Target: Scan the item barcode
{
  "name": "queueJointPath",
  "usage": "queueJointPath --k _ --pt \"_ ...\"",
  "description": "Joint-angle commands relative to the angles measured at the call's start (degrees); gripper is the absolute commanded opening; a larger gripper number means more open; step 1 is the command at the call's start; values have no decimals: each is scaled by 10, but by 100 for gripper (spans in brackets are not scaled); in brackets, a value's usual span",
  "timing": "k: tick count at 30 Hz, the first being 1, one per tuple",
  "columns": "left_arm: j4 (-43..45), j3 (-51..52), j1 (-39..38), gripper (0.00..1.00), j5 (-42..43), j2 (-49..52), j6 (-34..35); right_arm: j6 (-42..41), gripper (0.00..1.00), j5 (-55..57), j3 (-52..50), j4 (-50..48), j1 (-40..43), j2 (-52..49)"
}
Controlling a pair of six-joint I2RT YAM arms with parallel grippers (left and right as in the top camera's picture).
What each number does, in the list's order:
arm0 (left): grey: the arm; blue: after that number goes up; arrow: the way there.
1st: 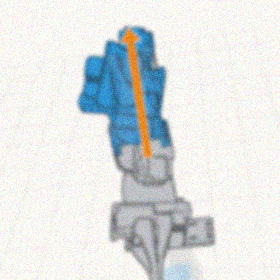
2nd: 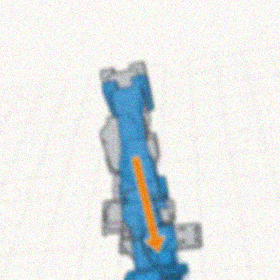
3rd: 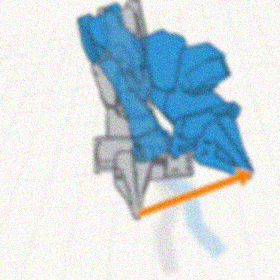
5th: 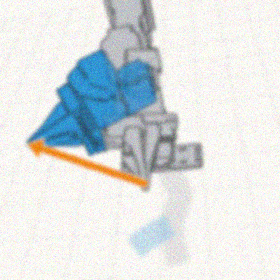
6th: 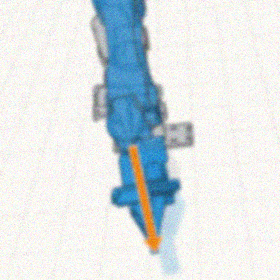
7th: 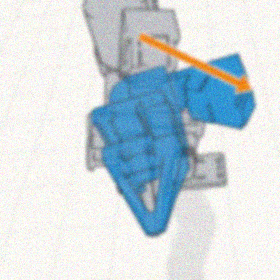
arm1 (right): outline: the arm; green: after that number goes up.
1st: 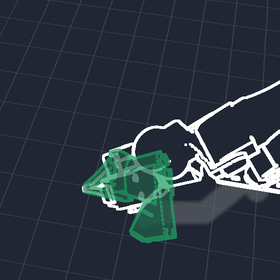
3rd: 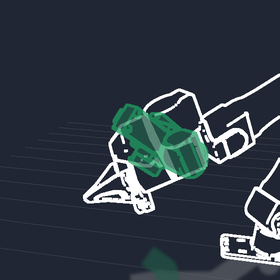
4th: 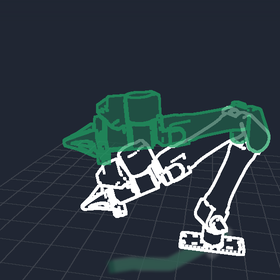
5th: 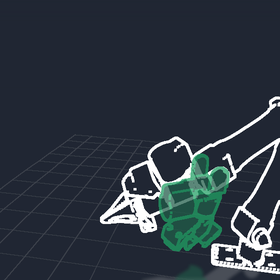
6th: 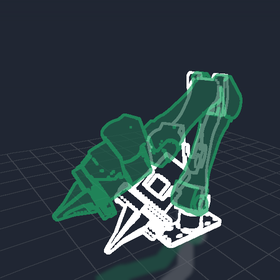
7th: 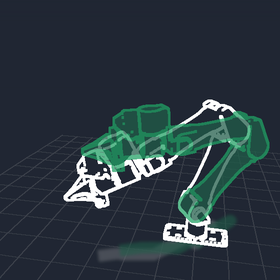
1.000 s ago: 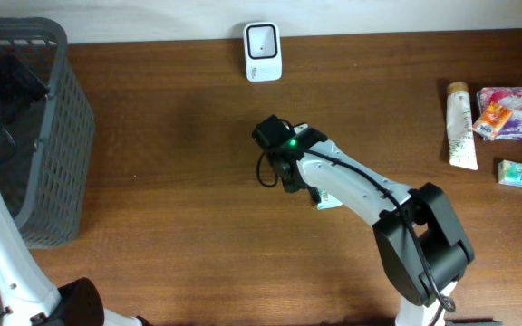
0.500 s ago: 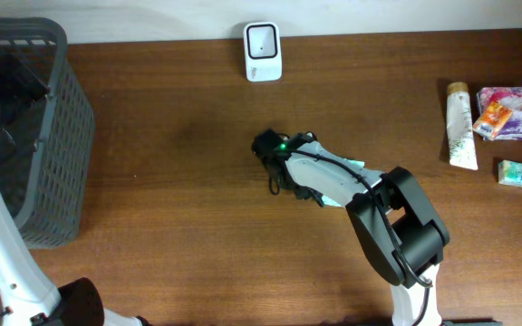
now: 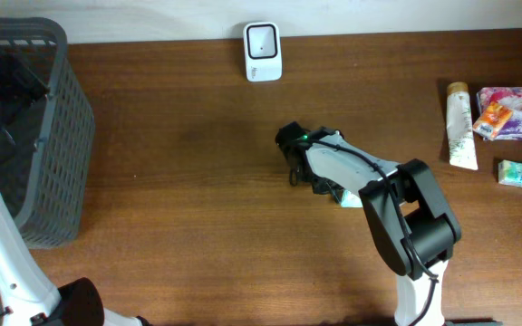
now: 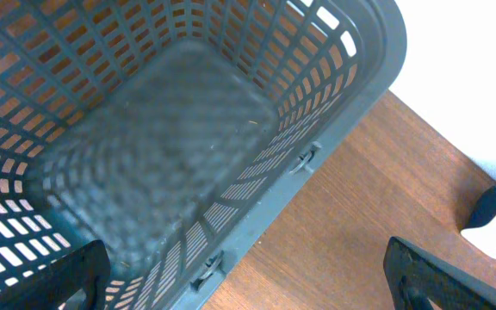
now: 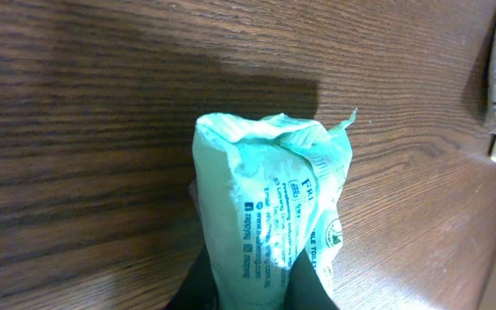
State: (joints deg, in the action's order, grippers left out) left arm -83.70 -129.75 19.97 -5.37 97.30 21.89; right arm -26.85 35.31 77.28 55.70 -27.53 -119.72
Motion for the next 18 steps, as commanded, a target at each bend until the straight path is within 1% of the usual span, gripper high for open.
queueJointPath --k 1,3,5,6,7,9,10,12,14,16,17,18 --pt "1 -4 3 99 -4 0 -9 1 4 -92 5 -9 10 2" --pt "1 -4 3 99 -4 0 -9 37 4 -152 45 -1 10 18" --pt "1 -4 3 99 -4 0 -9 104 4 -300 127 18 10 41" --pt "1 -4 3 99 -4 0 -9 122 4 -346 146 20 10 44" --pt "1 -4 3 99 -4 0 -9 163 4 -450 178 19 12 46" --pt "1 -4 3 99 -4 0 -9 203 4 -596 189 -8 20 46" --pt "1 -4 3 99 -4 0 -9 207 4 -659 183 -26 25 42" --pt "1 -4 3 99 -4 0 -9 207 4 -749 149 -73 33 37" --pt "1 -4 3 99 -4 0 -9 199 4 -801 86 -130 46 30" --pt "1 -4 3 99 -4 0 -9 171 4 -790 36 -169 67 26" --pt "1 -4 3 99 -4 0 -9 169 8 -781 24 -173 82 26" --pt "1 -4 3 99 -4 0 -9 169 23 -758 23 -162 103 26"
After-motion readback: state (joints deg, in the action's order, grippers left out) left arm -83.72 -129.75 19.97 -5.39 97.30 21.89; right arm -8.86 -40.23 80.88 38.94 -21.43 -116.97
